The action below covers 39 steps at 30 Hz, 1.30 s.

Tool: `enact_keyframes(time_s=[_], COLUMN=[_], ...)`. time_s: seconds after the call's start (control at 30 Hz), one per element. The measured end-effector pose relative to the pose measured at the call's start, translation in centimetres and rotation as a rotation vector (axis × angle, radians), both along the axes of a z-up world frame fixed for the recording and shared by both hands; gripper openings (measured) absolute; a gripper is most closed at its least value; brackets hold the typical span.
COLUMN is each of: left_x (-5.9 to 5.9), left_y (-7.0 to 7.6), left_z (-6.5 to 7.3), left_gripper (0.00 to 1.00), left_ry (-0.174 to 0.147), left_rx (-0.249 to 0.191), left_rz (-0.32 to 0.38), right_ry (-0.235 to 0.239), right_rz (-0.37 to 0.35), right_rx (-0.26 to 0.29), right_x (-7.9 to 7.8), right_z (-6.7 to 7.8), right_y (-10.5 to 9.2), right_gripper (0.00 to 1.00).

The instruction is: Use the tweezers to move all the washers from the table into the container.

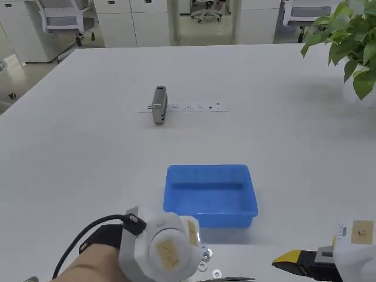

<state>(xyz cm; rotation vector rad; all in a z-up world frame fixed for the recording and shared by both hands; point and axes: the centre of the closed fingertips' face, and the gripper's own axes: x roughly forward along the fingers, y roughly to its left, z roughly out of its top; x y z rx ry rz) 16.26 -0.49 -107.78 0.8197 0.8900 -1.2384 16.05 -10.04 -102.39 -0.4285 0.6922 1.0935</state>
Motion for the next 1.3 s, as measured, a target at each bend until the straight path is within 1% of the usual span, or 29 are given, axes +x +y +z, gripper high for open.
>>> enact_keyframes(time_s=[0.07, 0.13, 0.27, 0.3, 0.33, 0.47, 0.5, 0.6, 0.7, 0.77, 0.93, 1.0, 1.07, 1.1, 1.17, 1.3], left_x=[0.2, 0.1, 0.1, 0.0, -0.2, -0.5, -0.4, -0.8, -1.2, -1.5, -2.0, -2.2, -2.3, -2.2, -2.3, -2.5], left_y=[-0.1, -0.2, -0.2, -0.2, -0.2, -0.1, 0.0, 0.1, 0.3, 0.5, 0.8, 0.7, 0.6, 0.5, 0.1, -0.7], left_z=[-0.1, -0.1, -0.2, -0.2, -0.1, 0.3, 0.5, 1.3, 2.2, 2.9, 4.3, 4.9, 5.5, 5.9, 6.7, 7.6], left_gripper=[0.03, 0.00, 0.00, 0.00, 0.00, 0.00, 0.00, 0.00, 0.00, 0.00, 0.00, 0.00, 0.00, 0.00, 0.00, 0.00], left_ry=[-0.015, -0.016, -0.033, -0.033, -0.030, -0.044, -0.064, -0.083, -0.082, -0.083, -0.086, -0.094, -0.098, -0.105, -0.107, -0.117], left_rx=[0.013, 0.017, 0.030, 0.031, 0.032, 0.025, 0.027, 0.017, -0.003, -0.019, -0.041, -0.054, -0.057, -0.063, -0.076, -0.090], left_rz=[-0.018, -0.031, -0.071, -0.076, -0.085, -0.113, -0.123, -0.142, -0.136, -0.128, -0.110, -0.110, -0.108, -0.106, -0.104, -0.116], right_ry=[0.007, 0.012, 0.024, 0.024, 0.026, 0.025, 0.026, 0.029, 0.024, 0.025, 0.018, 0.012, 0.011, 0.009, 0.007, 0.000], right_rz=[0.002, 0.006, 0.013, 0.014, 0.017, 0.028, 0.031, 0.038, 0.049, 0.056, 0.078, 0.090, 0.103, 0.110, 0.126, 0.158], right_rx=[-0.003, -0.006, -0.008, -0.007, -0.007, -0.013, -0.014, -0.017, -0.028, -0.025, -0.018, -0.018, -0.019, -0.017, -0.014, 0.000], right_x=[-0.1, -0.1, -0.3, -0.4, -0.5, -0.6, -0.7, -0.7, -0.6, -0.5, -0.5, -0.5, -0.6, -0.6, -0.6, -0.7], right_z=[-0.2, -0.3, -0.7, -0.8, -0.8, -1.1, -1.2, -1.5, -1.8, -1.9, -1.7, -1.7, -1.8, -1.8, -1.8, -1.7], right_y=[0.0, 0.0, 0.1, 0.2, 0.2, 0.6, 0.6, 0.8, 1.1, 1.4, 2.2, 2.6, 2.8, 3.0, 3.3, 4.3], right_gripper=[0.19, 0.18, 0.17, 0.17, 0.16, 0.17, 0.17, 0.18, 0.19, 0.20, 0.21, 0.21, 0.22, 0.22, 0.23, 0.25])
